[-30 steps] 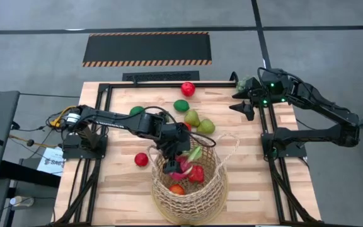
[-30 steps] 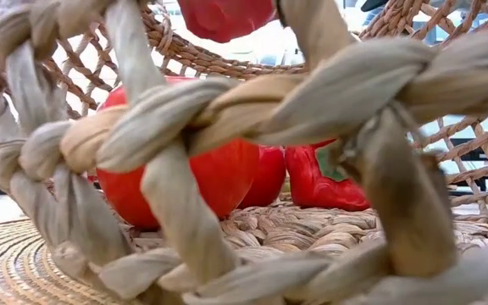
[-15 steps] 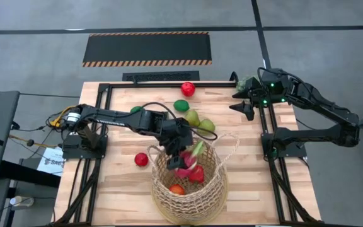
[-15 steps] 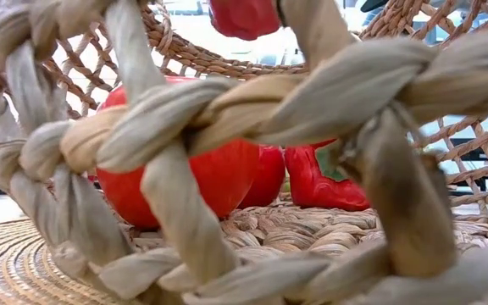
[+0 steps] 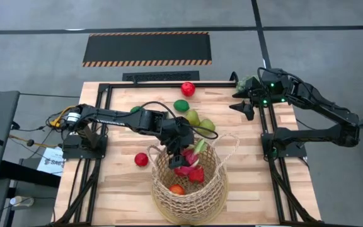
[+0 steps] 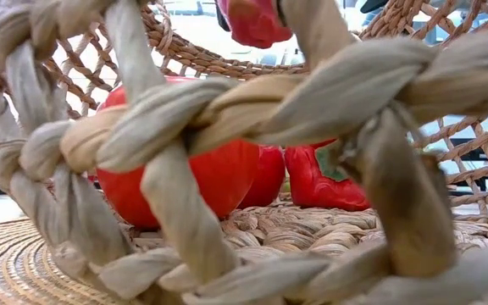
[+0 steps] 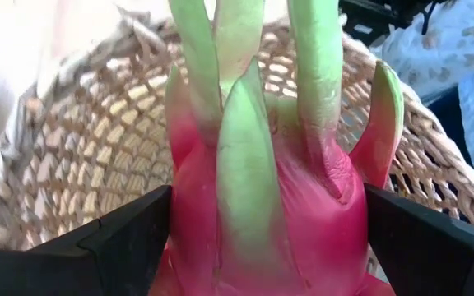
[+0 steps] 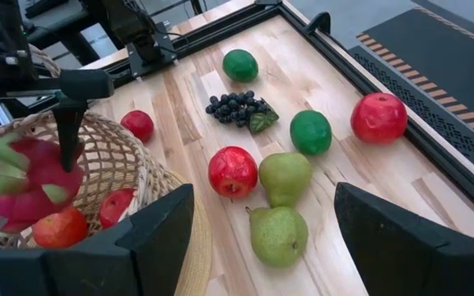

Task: Build produce basket
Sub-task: Put the dragon fruit into the basket

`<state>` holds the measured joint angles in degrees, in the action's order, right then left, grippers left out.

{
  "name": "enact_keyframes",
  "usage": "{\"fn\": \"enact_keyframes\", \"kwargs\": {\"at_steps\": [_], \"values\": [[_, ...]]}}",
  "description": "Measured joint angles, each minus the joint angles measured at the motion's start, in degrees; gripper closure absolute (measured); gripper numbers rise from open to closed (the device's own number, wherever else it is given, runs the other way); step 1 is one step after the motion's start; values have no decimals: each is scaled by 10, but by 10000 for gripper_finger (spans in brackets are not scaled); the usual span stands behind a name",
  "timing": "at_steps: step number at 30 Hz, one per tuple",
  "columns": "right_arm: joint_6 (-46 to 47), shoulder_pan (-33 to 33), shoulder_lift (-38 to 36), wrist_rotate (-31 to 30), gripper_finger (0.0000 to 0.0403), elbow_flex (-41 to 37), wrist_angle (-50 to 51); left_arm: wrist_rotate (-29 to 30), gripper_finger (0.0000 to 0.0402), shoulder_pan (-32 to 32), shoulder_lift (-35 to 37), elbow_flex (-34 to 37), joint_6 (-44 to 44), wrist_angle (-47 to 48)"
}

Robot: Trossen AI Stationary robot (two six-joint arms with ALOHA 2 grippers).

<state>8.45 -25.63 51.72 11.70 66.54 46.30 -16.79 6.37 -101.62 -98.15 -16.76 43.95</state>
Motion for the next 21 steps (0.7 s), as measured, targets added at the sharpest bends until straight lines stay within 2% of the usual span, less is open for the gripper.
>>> {"fn": "enact_keyframes", "kwargs": {"at_steps": [10, 13, 18, 21], "values": [[-1, 0, 0, 0, 92, 0, 0, 25, 42, 0, 0, 0, 11, -10], [-1, 0, 0, 0, 92, 0, 0, 5, 38, -1, -3, -1, -6, -8], [-10, 0, 0, 0, 92, 0, 0, -23, 6, -2, -12, -1, -19, -6], [-10, 0, 0, 0, 92, -5, 0, -38, 11, -4, -15, 0, -21, -1]]}}
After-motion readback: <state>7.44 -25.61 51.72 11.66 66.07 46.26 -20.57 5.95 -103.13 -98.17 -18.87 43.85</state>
